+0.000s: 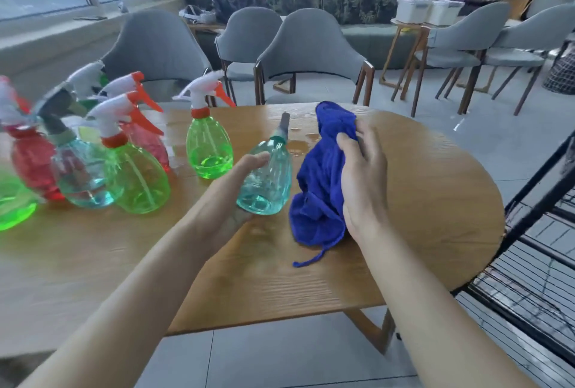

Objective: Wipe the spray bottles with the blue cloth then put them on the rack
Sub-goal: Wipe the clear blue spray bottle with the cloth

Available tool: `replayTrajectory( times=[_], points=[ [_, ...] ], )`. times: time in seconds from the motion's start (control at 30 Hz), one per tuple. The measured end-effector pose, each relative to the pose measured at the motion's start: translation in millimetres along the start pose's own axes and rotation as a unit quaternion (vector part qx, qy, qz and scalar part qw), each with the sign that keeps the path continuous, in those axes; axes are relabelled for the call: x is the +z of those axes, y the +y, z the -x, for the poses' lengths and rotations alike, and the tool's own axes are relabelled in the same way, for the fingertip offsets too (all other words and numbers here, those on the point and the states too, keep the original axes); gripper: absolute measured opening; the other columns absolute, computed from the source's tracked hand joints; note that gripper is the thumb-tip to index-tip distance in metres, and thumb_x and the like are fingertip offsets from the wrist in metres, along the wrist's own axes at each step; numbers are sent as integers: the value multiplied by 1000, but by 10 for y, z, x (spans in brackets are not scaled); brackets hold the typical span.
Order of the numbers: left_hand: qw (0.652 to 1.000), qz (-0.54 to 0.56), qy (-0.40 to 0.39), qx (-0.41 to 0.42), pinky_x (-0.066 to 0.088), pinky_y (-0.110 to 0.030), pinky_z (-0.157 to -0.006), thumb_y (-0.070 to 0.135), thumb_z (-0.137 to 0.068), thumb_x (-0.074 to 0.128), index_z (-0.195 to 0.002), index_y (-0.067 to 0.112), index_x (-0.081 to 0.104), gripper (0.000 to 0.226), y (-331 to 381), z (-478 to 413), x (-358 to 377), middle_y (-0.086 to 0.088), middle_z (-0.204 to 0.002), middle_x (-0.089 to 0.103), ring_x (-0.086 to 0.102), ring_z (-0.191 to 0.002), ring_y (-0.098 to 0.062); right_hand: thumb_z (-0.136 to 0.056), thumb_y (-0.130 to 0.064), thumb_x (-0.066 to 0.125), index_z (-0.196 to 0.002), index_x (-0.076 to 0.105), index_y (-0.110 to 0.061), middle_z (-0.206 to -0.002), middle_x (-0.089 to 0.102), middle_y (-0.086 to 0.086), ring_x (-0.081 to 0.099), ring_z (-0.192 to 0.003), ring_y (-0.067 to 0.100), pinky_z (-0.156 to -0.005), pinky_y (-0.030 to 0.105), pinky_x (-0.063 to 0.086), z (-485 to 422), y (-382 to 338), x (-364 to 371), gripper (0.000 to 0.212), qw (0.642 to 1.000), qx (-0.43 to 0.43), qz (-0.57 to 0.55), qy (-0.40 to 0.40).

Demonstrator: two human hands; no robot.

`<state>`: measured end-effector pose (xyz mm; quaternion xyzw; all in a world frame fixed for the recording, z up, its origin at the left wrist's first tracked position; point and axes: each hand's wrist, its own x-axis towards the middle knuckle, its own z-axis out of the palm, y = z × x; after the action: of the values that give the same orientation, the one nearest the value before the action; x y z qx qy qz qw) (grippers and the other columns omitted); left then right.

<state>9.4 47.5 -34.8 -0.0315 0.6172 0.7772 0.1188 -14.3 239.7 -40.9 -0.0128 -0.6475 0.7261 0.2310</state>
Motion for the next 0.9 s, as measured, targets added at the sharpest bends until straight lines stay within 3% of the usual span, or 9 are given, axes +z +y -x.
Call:
replayTrajectory(
  times=[0.13,0.23,0.3,0.4,0.5,0.6,0.67,0.77,0.9],
  points=[
    [999,-3,-7,33,55,-51,-107,53,-96,66,-126,18,74,46,-36,44,-5,-9,-123,78,75,-116,-26,-111,-22,53,-108,73,-21,-103,71,0,64,-100,11,-93,36,50,214,-25,411,21,991,-50,2,-121],
    [998,1,27,62,58,-57,-103,65,-98,62,-131,18,70,58,-60,-8,-23,-9,-123,78,76,-114,-27,-112,-22,50,-131,71,-24,-134,70,-8,63,-127,8,-108,33,52,333,8,662,28,983,-47,1,-179],
    [995,4,60,74,59,-59,-100,65,-102,55,-130,16,69,58,-38,-62,-41,-10,-119,79,77,-108,-28,-115,-23,43,-141,66,-24,-142,66,-10,58,-135,5,-112,30,48,344,5,722,35,983,-41,-14,-180],
    [991,11,102,89,62,-55,-94,68,-103,50,-127,18,70,58,-13,-150,-135,-8,-114,80,78,-105,-28,-114,-15,40,-131,72,-15,-131,72,-4,63,-128,12,-109,30,48,399,-23,802,36,980,-59,-15,-187],
    [984,-23,136,116,61,-55,-93,64,-107,45,-123,24,70,51,-15,-185,-194,-4,-114,79,76,-108,-25,-107,-10,53,-112,76,-10,-114,75,2,67,-116,18,-100,27,48,470,-21,863,24,973,-118,31,-194],
    [981,-41,140,130,58,-61,-97,67,-103,46,-119,29,72,48,-19,-140,-179,3,-111,78,76,-106,-21,-97,-2,68,-117,61,-16,-113,68,3,65,-111,15,-100,28,50,402,-14,849,25,976,-130,22,-172],
    [980,-45,131,142,58,-55,-100,72,-99,48,-121,33,71,50,-9,-92,-148,8,-114,79,76,-109,-15,-92,-13,74,-123,57,-18,-125,63,9,63,-119,19,-108,38,51,313,14,819,36,984,-101,13,-146],
    [978,-59,98,176,62,-38,-95,55,-108,49,-128,26,70,41,-2,-17,-69,9,-112,79,75,-105,-6,-87,-33,73,-131,63,-27,-137,60,17,63,-124,25,-113,52,49,219,14,792,45,990,3,-44,-137],
    [964,-98,129,209,58,-28,-89,55,-107,51,-123,27,67,36,4,-8,-41,13,-108,77,73,-101,0,-97,-46,56,-154,46,-33,-148,60,-1,56,-138,17,-120,52,41,331,77,826,58,983,13,-7,-182]
  ],
)
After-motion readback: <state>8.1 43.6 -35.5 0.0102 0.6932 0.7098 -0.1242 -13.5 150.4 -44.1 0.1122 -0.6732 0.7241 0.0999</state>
